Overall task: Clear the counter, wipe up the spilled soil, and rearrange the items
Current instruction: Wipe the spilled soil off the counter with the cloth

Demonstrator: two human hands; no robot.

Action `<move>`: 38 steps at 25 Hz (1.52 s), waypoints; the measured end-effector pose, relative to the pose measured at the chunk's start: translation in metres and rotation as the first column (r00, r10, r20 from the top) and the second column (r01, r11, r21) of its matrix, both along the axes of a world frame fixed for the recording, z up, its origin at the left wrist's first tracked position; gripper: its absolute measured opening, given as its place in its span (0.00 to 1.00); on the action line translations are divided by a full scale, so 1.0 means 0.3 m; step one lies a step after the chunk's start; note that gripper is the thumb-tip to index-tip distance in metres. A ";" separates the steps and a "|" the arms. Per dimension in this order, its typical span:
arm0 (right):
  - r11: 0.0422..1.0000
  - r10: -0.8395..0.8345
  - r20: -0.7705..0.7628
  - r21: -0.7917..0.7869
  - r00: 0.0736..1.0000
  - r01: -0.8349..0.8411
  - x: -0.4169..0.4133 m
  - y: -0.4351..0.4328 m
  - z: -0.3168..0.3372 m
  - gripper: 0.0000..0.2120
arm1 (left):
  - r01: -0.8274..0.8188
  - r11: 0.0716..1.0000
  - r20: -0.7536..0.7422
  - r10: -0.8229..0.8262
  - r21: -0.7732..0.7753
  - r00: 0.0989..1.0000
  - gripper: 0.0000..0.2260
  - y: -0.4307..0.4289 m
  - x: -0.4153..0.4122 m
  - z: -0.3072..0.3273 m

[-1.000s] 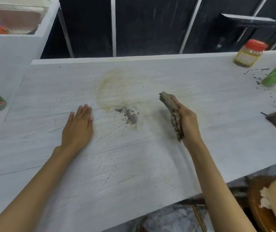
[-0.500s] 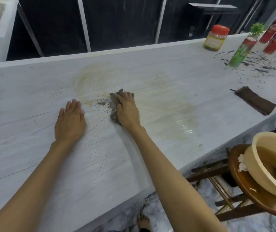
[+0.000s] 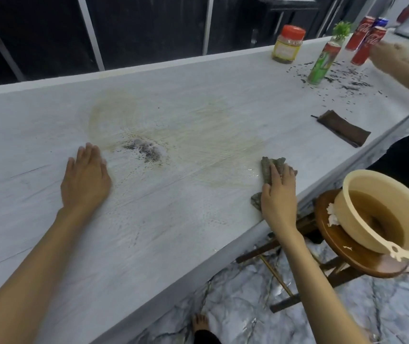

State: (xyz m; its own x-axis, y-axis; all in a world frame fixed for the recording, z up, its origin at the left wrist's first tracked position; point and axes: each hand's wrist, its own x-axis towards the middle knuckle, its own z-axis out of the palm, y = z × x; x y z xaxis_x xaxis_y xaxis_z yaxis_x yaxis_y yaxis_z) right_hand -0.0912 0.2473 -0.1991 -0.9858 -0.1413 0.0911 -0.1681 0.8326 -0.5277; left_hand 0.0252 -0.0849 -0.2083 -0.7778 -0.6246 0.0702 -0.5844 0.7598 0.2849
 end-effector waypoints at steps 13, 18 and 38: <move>0.848 0.531 -0.010 -0.007 0.848 -0.531 0.034 -0.737 0.038 0.25 | -0.049 0.999 -0.031 0.049 -0.001 0.998 0.22 0.010 0.000 -0.012; 0.658 0.541 0.149 -0.688 0.828 -0.306 -0.186 -0.675 0.121 0.21 | -0.010 0.997 -0.044 0.014 0.080 0.999 0.22 -0.011 0.012 0.003; 0.657 0.684 0.084 -0.504 0.725 -0.561 -0.232 -0.605 0.117 0.22 | -0.083 0.996 -0.067 0.086 0.040 0.994 0.21 -0.081 0.178 -0.010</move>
State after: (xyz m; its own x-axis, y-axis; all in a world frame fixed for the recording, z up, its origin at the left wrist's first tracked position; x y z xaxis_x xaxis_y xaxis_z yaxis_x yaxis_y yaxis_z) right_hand -0.1608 0.0658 -0.1641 -0.6718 -0.7377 0.0668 -0.3782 0.2640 -0.8873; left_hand 0.0786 -0.1092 -0.2112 -0.7163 -0.6910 0.0968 -0.6242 0.6967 0.3535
